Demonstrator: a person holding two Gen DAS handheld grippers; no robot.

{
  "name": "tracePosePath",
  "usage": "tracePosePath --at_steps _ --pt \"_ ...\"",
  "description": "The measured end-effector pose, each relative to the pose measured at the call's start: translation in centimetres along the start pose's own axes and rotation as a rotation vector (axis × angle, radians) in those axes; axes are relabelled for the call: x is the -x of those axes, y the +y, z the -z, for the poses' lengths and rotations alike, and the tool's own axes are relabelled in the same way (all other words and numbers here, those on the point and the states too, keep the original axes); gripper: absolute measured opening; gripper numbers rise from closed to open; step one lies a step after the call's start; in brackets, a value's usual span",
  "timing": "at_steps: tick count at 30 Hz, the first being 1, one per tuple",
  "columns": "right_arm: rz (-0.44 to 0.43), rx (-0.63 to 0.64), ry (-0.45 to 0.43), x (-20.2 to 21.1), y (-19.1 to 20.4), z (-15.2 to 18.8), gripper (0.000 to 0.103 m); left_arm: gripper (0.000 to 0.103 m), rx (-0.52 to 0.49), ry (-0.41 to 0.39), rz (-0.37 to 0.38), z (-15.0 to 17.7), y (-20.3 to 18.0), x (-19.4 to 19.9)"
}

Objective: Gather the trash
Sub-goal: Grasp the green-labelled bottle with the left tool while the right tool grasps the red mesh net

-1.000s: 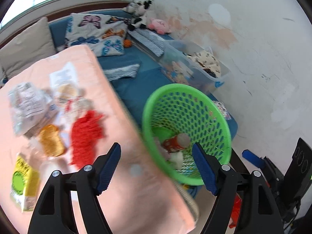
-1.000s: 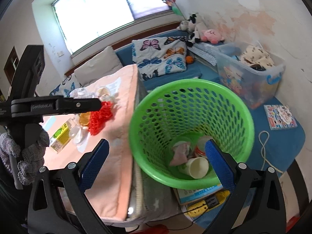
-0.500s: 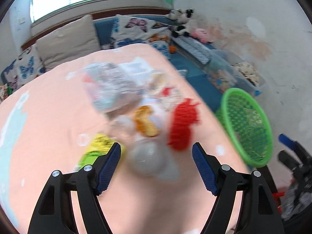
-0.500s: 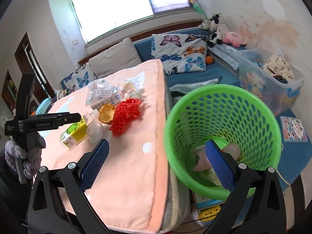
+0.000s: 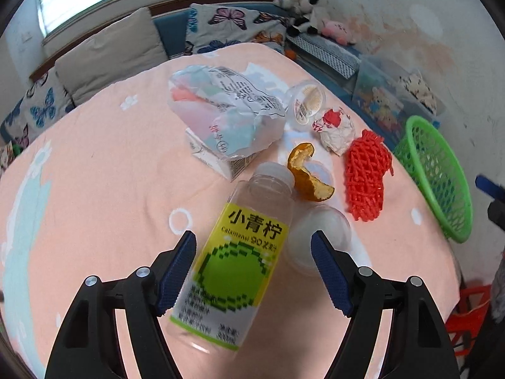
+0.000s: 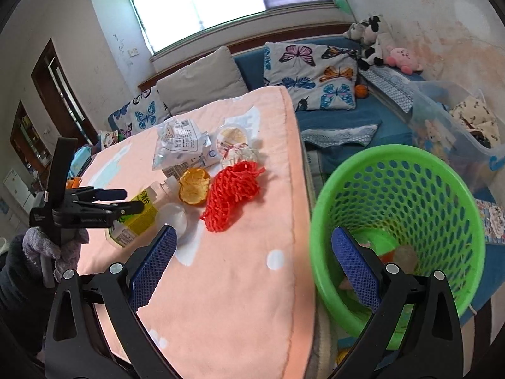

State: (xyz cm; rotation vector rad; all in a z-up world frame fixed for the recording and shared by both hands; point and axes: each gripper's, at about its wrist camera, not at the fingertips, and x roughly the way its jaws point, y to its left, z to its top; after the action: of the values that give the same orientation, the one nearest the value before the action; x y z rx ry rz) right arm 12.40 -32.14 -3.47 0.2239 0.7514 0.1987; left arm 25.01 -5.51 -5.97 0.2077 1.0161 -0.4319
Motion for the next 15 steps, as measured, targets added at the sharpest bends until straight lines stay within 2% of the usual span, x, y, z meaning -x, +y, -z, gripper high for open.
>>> tracePosePath --at_steps 8,15 --pt "-0.036 -0.01 0.05 -3.5 0.9 -2.0 0.093 0.061 -0.02 0.04 0.025 -0.8 0.7 -1.8" --pt "-0.077 0.019 0.077 -6.3 3.0 -3.6 0.084 0.061 -0.015 0.06 0.074 -1.0 0.9 -3.3"
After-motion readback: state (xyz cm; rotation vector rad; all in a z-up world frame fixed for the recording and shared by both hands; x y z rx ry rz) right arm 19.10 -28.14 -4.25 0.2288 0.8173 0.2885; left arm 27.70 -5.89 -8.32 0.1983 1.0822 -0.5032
